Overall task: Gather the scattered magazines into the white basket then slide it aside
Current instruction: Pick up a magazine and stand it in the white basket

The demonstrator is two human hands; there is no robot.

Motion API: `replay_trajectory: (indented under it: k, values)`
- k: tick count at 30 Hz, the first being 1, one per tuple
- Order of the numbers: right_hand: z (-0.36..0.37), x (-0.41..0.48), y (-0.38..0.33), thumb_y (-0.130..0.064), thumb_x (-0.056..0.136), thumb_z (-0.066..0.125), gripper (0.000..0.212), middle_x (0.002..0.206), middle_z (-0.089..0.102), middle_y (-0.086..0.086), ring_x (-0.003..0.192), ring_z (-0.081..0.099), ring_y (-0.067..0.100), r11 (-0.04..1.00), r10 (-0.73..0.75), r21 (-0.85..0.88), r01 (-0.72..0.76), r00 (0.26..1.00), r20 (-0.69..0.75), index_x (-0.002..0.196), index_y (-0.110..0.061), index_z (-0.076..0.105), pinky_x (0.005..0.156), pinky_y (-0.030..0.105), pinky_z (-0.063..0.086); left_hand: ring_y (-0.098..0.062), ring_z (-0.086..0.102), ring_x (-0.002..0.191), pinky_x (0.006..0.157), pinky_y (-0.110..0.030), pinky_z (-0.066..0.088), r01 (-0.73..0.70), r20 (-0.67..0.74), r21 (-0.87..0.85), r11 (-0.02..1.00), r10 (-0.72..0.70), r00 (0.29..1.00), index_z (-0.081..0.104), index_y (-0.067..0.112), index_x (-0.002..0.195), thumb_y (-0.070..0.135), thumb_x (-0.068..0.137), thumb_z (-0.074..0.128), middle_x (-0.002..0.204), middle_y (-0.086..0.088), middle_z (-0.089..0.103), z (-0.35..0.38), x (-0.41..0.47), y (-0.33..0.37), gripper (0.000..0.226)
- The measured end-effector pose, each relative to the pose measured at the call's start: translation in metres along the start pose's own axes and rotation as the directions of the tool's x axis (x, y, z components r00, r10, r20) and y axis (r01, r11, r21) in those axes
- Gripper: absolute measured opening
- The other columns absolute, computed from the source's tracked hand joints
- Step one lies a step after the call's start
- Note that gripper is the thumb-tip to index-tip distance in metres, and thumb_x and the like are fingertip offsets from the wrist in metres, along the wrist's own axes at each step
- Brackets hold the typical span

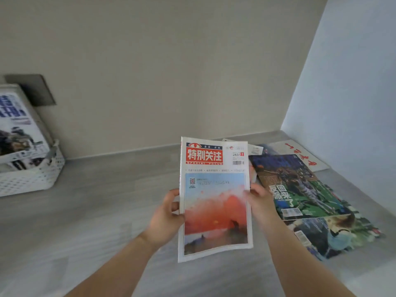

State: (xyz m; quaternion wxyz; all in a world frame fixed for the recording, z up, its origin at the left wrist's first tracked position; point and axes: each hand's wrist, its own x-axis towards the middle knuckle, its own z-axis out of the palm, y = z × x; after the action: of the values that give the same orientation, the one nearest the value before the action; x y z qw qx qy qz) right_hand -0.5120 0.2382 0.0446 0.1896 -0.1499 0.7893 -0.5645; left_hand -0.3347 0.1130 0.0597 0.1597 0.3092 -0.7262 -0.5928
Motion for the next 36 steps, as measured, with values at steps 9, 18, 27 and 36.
replay_trajectory:
  k: [9, 18, 27, 36]
  values:
    - [0.174, -0.04, -0.082, 0.004, 0.081, 0.052, 0.021, 0.066, 0.058, -0.008, 0.06, 0.051, 0.007, 0.981, -0.186, 0.081, 0.174, 0.964, 0.192, 0.078, -0.015, 0.06, 0.044, 0.003, 0.037, -0.019, 0.06, 0.081, 0.066, -0.033, 0.052, -0.082, -0.369, 0.017, 0.997, 0.082, 0.926, 0.046, 0.024, 0.093, 0.004, 0.088, 0.045, 0.094, -0.001, 0.061, -0.199, 0.001, -0.007, 0.021]
    - [0.353, -0.072, -0.183, 0.007, 0.079, 0.052, 0.032, 0.071, 0.06, -0.005, 0.065, 0.056, 0.011, 0.938, -0.346, 0.123, 0.323, 0.876, 0.337, 0.066, -0.023, 0.052, 0.056, 0.014, 0.045, -0.016, 0.055, 0.095, 0.074, -0.029, 0.049, -0.198, -0.643, 0.129, 0.972, 0.234, 0.73, 0.051, 0.013, 0.115, 0.005, 0.087, 0.049, 0.104, 0.002, 0.058, -0.402, -0.001, 0.018, 0.029]
    - [0.479, -0.075, -0.28, -0.002, 0.079, 0.056, 0.022, 0.08, 0.065, 0.003, 0.078, 0.06, 0.023, 0.86, -0.498, 0.094, 0.502, 0.782, 0.374, 0.068, -0.021, 0.057, 0.075, 0.038, 0.052, -0.014, 0.057, 0.092, 0.067, -0.02, 0.046, -0.331, -0.785, 0.188, 0.924, 0.345, 0.515, 0.054, 0.013, 0.109, 0.005, 0.086, 0.052, 0.1, 0.005, 0.058, -0.545, 0.011, 0.043, 0.025]
    - [0.548, -0.052, -0.253, -0.001, 0.082, 0.052, 0.015, 0.096, 0.066, 0.004, 0.084, 0.061, 0.023, 0.915, -0.366, -0.01, 0.403, 0.842, 0.396, 0.078, -0.014, 0.059, 0.075, 0.029, 0.05, -0.018, 0.058, 0.092, 0.078, -0.033, 0.046, -0.224, -0.767, 0.148, 0.963, 0.255, 0.589, 0.058, 0.011, 0.109, 0.005, 0.083, 0.055, 0.099, 0.001, 0.059, -0.582, 0.042, -0.018, 0.027]
